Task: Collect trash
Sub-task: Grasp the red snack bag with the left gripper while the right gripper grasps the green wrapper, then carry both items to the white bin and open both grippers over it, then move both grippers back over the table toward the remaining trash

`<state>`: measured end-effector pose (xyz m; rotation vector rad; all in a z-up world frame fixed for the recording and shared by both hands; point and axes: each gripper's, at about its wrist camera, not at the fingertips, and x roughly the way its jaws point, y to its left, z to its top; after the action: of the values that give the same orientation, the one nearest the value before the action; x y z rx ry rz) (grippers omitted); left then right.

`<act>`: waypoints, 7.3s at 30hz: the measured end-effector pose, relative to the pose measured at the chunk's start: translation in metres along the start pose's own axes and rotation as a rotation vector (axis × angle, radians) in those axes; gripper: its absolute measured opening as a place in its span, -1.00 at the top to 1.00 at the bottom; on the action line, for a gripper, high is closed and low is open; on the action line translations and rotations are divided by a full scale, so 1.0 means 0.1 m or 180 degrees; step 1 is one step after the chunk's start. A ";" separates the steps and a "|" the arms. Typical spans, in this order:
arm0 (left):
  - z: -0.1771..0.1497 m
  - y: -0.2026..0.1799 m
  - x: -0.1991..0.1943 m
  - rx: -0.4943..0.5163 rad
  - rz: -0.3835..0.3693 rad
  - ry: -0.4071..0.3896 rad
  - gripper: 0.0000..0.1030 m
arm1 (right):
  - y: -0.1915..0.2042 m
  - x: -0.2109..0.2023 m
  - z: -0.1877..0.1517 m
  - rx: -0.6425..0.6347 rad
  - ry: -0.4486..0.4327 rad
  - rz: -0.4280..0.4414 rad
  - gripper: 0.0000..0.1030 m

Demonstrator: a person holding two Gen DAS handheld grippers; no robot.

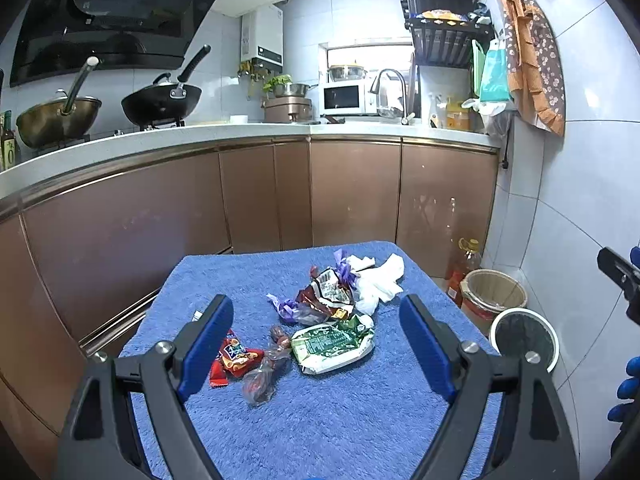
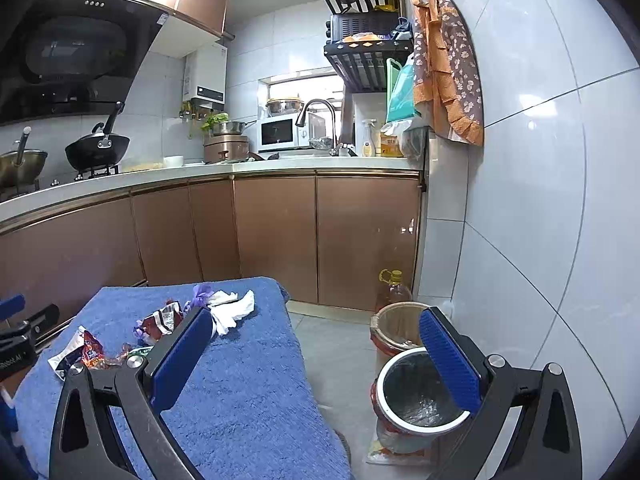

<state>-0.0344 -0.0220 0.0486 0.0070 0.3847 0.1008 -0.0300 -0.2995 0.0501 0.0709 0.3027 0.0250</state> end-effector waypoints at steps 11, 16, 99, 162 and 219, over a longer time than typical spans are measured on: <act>-0.16 0.52 0.35 -0.0061 -0.0032 0.0346 -0.64 | 0.36 0.56 -0.07 -0.0327 0.0589 0.0607 -1.00; -0.36 0.84 0.51 -0.0167 0.0044 0.0642 -0.64 | 0.58 0.85 -0.18 -0.0474 0.0840 0.0966 -1.00; -0.54 1.20 1.59 -0.0807 -0.0031 0.1286 0.53 | 0.90 2.23 -0.78 -0.0389 0.2123 0.2380 0.47; -0.27 -4.29 3.36 0.0710 -0.2824 0.2296 -0.08 | -2.67 2.29 -0.70 0.0784 0.1221 -0.1046 0.39; -0.12 1.57 0.92 -0.0399 -0.0272 0.0812 -0.27 | 0.49 1.03 0.39 -0.0118 0.0852 0.1360 -0.14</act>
<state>0.0313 0.1436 0.0074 -0.1472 0.6323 0.0412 0.0793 -0.2496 0.0605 0.0947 0.5501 0.4667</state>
